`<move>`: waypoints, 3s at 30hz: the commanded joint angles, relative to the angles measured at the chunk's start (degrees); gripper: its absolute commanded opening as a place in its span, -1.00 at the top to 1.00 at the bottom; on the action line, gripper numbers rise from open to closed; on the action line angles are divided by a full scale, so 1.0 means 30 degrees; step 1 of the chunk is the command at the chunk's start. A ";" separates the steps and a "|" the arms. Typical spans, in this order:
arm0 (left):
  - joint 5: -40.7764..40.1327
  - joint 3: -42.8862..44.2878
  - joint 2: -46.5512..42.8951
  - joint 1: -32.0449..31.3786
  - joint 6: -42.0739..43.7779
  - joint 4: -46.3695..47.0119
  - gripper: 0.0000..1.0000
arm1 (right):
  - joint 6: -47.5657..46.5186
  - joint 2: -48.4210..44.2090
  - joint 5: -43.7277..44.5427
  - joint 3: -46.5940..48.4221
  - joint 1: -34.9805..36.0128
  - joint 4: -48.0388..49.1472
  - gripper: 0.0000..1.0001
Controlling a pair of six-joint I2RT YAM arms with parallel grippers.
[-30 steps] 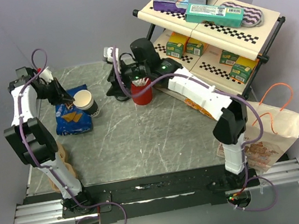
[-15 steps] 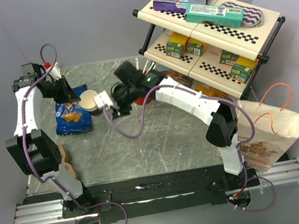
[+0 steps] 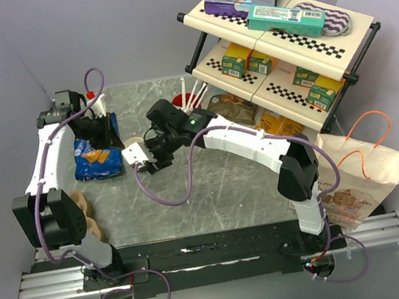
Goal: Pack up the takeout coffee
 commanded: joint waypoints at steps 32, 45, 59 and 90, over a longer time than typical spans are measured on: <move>-0.0299 -0.1165 -0.2608 -0.1376 0.1454 -0.0792 0.98 | -0.1689 0.0559 0.1566 0.0743 0.0874 -0.1226 0.31; -0.1204 -0.1778 -0.2372 -0.1435 0.0870 0.0258 0.39 | -0.0813 0.0648 0.1653 0.0949 0.0904 -0.1373 1.00; 0.4877 -1.0031 -0.6182 0.1319 -0.7623 0.9595 -0.28 | 0.7331 -0.3365 0.6133 -0.6316 0.0816 0.4247 1.00; 0.7728 -1.2591 -0.2989 -0.0204 -1.0587 1.4823 -0.12 | 0.8301 -0.2487 0.7953 -0.4706 0.0845 0.5014 1.00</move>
